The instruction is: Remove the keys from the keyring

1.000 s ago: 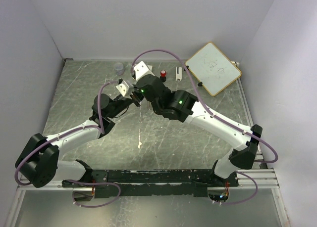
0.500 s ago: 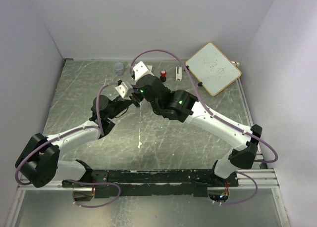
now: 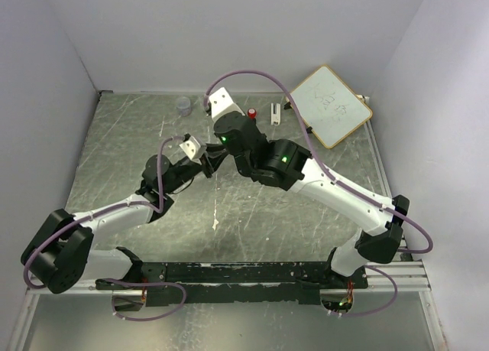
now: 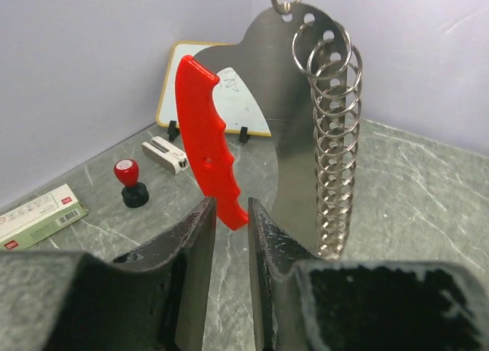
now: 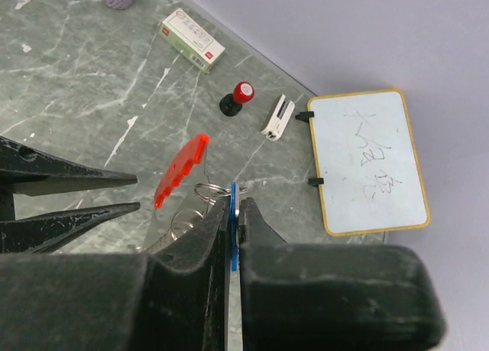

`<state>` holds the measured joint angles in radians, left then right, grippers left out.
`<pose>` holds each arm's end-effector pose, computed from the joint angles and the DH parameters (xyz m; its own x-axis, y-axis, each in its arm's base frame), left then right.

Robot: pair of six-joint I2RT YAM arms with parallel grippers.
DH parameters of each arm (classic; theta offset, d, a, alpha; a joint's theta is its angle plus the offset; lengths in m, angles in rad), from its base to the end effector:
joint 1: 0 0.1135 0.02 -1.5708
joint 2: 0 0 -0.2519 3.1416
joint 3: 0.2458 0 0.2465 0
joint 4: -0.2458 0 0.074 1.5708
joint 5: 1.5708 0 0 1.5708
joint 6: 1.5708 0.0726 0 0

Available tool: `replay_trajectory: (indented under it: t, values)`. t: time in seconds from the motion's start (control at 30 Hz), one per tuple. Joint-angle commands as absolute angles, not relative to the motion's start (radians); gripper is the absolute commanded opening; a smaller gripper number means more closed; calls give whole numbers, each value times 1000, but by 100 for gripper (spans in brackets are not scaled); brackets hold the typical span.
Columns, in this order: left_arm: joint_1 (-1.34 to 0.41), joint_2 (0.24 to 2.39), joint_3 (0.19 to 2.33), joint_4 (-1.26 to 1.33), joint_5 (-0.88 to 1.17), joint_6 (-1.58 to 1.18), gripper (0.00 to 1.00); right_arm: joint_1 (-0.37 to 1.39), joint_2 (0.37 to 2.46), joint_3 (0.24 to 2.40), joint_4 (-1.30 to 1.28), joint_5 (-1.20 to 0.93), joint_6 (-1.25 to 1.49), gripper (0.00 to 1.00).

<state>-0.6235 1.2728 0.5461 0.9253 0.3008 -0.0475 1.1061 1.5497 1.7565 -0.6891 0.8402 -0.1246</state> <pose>0.2351 -0.1956 0.2686 0.1223 -0.1438 -0.9820 0.8002 0.5996 0.0118 0.2029 0.2840 0.4163 -0.1689 -0.5219 -0.8361 -0.3243 0.8305 -0.4529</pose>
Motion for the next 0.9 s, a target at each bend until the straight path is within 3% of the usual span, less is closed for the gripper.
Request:
replay_trajectory:
  t: [0.0,0.87]
  values:
    - [-618,1223,525,1003,230,-81,35,1109,1516,1770,-657,868,-135,0]
    - [-618,1226,571,1213,333,-222,40,1115,1478,1728,-652,832,-108,0]
